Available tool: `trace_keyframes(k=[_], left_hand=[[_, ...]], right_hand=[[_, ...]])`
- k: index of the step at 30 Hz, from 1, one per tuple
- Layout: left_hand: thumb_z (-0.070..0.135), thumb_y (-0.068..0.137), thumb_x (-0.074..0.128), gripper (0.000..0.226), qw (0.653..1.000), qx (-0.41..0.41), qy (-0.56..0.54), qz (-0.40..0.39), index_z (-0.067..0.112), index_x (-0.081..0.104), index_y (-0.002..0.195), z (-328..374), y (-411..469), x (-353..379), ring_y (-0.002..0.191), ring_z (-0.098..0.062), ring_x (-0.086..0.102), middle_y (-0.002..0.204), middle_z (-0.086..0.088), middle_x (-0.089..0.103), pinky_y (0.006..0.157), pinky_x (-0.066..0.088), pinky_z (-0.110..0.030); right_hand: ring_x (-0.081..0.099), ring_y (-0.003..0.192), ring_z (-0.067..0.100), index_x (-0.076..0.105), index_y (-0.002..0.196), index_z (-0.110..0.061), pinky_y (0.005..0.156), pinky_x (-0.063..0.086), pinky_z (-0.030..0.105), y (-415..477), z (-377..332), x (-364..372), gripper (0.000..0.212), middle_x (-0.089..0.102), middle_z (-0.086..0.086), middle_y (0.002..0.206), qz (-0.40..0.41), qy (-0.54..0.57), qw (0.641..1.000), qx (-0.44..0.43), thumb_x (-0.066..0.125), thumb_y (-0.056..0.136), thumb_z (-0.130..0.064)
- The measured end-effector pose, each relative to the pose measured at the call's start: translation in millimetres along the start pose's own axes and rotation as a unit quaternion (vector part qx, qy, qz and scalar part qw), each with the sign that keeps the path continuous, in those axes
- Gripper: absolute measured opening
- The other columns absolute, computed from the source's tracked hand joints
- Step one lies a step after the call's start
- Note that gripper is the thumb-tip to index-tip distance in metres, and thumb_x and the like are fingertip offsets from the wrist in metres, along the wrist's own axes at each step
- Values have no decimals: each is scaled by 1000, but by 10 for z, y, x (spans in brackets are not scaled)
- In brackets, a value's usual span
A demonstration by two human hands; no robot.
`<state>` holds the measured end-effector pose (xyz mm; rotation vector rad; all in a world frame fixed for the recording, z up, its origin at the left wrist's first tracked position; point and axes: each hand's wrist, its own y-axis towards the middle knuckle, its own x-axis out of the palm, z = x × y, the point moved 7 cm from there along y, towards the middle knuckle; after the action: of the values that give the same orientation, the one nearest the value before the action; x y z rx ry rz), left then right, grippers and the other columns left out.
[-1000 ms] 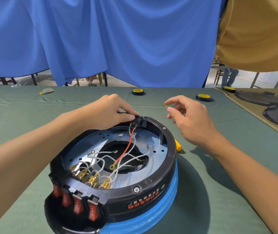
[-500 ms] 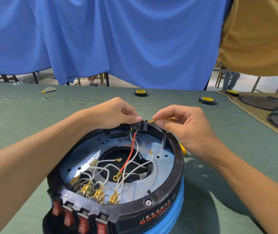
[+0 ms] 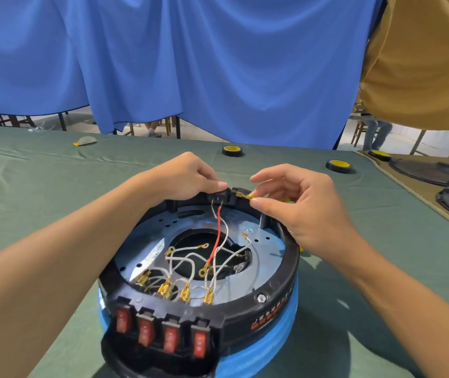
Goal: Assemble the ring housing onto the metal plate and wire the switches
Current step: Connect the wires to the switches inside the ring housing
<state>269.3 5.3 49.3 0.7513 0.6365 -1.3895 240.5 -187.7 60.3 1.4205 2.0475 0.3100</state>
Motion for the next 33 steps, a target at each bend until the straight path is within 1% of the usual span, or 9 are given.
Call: trace_keyframes(k=[4,8,10,12,14,18,24,27,33], left_hand=[[42,85,73,22,998,-53,-25,16,21,78,88,-103,28,-46,100,-16,60,97,5,69,91,44,-31],[42,81,77,22,994,-88,-58,9,22,79,92,-135,16,-41,111,-19,57,106,4,68,97,41,-32],[43,79,78,22,992,-102,-70,7,24,79,91,-147,5,-43,114,-19,55,110,3,68,98,40,-33],[44,79,78,22,990,-115,-77,6,25,79,90,-156,-5,-44,116,-19,53,114,3,67,95,38,-33],[43,78,78,21,989,-125,-83,6,26,79,91,-165,-6,-45,117,-20,53,116,2,67,96,39,-34],[41,77,80,29,985,-146,-95,6,24,78,100,-172,-27,-49,122,-24,52,124,-1,65,109,39,-42],[38,74,84,46,974,-186,-125,7,15,73,112,-193,-96,-25,112,-34,61,120,-10,66,99,50,-46],[39,75,84,45,974,-188,-127,17,15,73,111,-176,-134,-30,107,-32,62,115,-9,68,97,52,-44],[38,79,80,49,975,-182,-126,19,11,69,119,-143,-174,-27,111,-31,61,121,-9,66,99,50,-43]], right_hand=[[67,67,9,71,85,-25,65,53,17,18,-56,7,20,72,-9,74,4,-93,996,-5,79,77,-9],[65,68,-2,74,76,-27,63,44,7,104,-135,99,18,70,-15,67,-31,-183,982,-14,80,73,-11],[66,70,0,74,75,-29,68,49,16,143,-138,203,17,70,-16,66,-60,-231,971,-5,80,71,-13],[68,75,8,74,76,-28,75,55,32,179,-139,295,14,71,-14,68,-67,-260,963,2,80,71,-17],[68,80,16,75,78,-28,77,55,37,215,-159,375,12,72,-11,72,-70,-278,958,4,80,72,-19],[66,90,22,76,82,-25,85,54,39,281,-135,451,7,73,-1,81,-87,-321,943,32,80,76,-23],[64,89,21,69,63,-24,79,54,35,312,-101,430,17,71,-1,77,-68,-323,939,100,74,79,-20],[64,84,19,73,62,-21,71,55,32,330,-82,437,12,70,-1,71,-54,-300,942,141,73,73,-15],[65,79,28,73,59,-16,69,59,41,319,-29,519,6,69,9,69,-26,-296,939,174,72,65,-15]])
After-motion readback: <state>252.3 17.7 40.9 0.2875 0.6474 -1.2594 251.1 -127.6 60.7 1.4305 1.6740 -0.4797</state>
